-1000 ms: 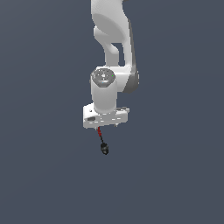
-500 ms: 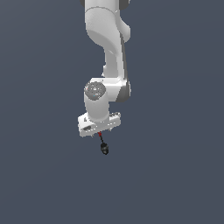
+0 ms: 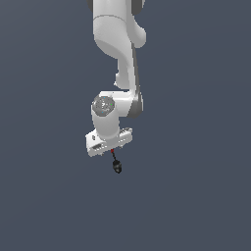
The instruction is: Pick up the object and move it to a goal position.
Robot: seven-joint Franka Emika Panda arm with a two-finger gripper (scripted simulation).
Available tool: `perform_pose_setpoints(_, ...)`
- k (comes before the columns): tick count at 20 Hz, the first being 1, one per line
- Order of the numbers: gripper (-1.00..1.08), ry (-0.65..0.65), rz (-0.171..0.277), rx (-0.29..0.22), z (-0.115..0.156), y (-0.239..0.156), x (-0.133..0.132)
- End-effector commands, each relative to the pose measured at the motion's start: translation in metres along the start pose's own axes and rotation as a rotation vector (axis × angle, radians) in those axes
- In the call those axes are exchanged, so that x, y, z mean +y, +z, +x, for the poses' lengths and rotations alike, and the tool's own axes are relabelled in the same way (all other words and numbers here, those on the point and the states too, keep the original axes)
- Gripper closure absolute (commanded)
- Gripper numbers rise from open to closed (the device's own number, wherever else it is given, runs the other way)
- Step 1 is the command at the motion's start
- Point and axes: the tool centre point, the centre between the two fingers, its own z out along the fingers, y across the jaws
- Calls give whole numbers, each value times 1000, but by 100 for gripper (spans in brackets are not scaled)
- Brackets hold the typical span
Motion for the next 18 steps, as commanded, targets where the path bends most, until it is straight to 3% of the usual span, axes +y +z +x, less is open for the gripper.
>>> perform_pose_setpoints(1,-92,0,0,0,0,0,0)
perform_pose_setpoints(18,-92,-4,0,1,0,50,0)
